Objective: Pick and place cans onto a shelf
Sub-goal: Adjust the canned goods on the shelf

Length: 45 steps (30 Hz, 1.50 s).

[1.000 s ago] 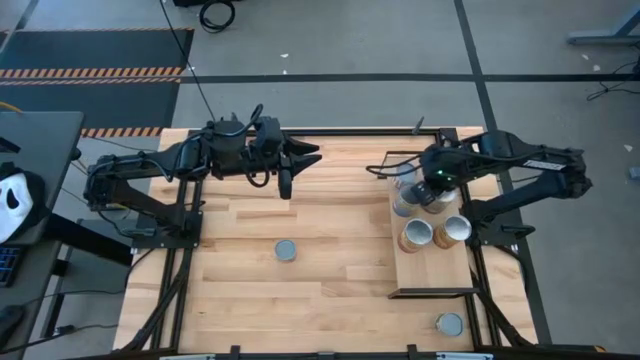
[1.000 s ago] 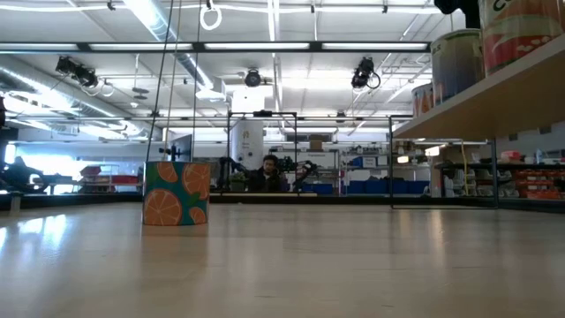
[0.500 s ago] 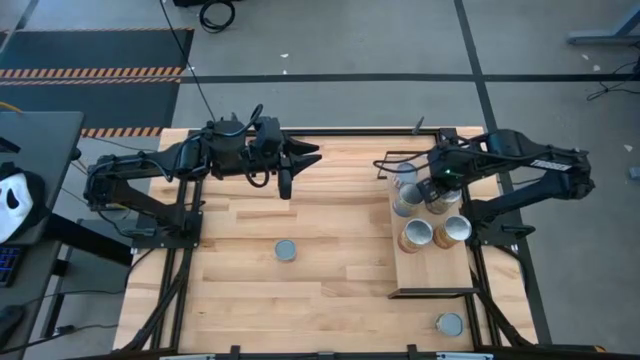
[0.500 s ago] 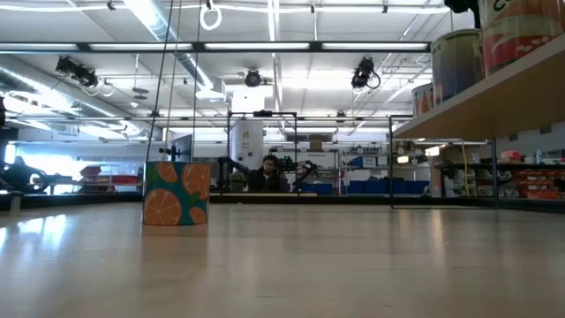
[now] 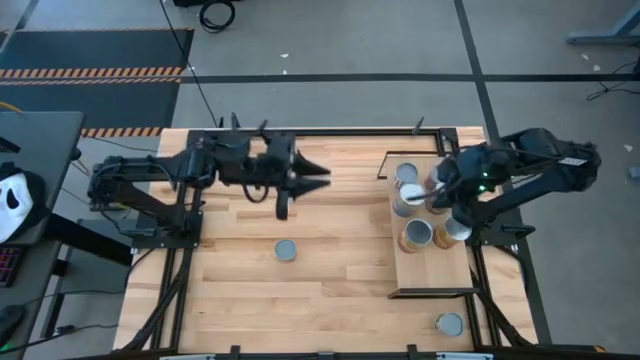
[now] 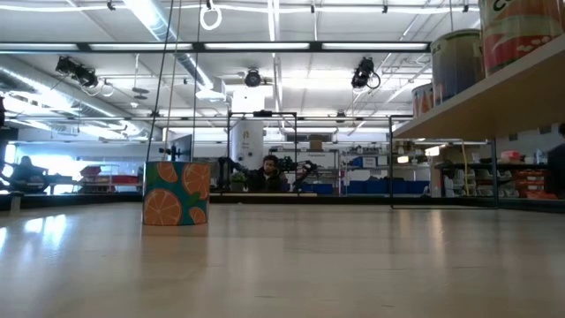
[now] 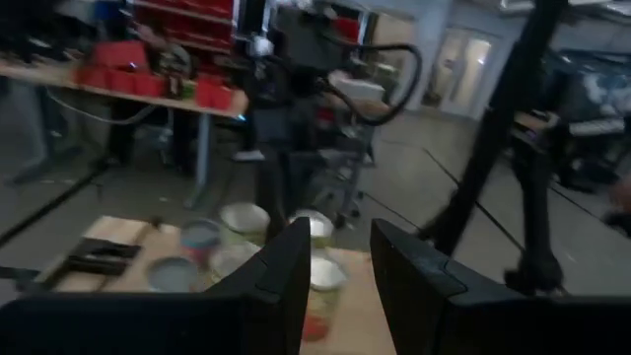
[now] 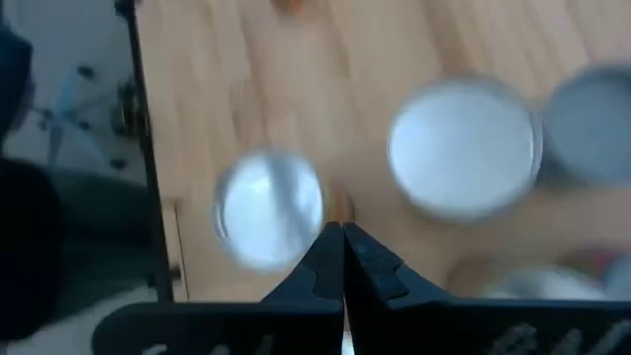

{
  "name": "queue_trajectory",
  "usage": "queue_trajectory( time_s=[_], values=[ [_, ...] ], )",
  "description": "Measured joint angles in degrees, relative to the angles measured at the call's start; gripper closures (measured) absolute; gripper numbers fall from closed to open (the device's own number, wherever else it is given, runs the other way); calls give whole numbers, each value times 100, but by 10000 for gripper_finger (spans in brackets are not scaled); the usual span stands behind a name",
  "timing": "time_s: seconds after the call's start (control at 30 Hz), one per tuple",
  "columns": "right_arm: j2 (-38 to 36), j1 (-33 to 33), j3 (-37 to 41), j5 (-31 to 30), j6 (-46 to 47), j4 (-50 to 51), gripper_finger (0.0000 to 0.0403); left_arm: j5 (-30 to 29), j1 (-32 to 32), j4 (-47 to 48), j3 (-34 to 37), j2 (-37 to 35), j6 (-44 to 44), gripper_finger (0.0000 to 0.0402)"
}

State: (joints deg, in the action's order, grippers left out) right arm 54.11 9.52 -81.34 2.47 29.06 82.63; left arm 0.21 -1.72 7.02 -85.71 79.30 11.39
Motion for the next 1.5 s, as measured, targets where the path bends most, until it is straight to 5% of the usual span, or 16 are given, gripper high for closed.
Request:
queue_trajectory(
  time_s=[0.47,0.73,1.5],
  values=[
    [29,305,2,-1679,-90,378,402,-706,-155,-612,2,2182,803,310],
    [386,88,7,-1863,-504,-18,402,-915,-30,-1898,11,3254,902,348],
    [1586,-813,-9,-1009,-889,158,402,-621,-78,-2069,0,3166,1096,354]
  ],
)
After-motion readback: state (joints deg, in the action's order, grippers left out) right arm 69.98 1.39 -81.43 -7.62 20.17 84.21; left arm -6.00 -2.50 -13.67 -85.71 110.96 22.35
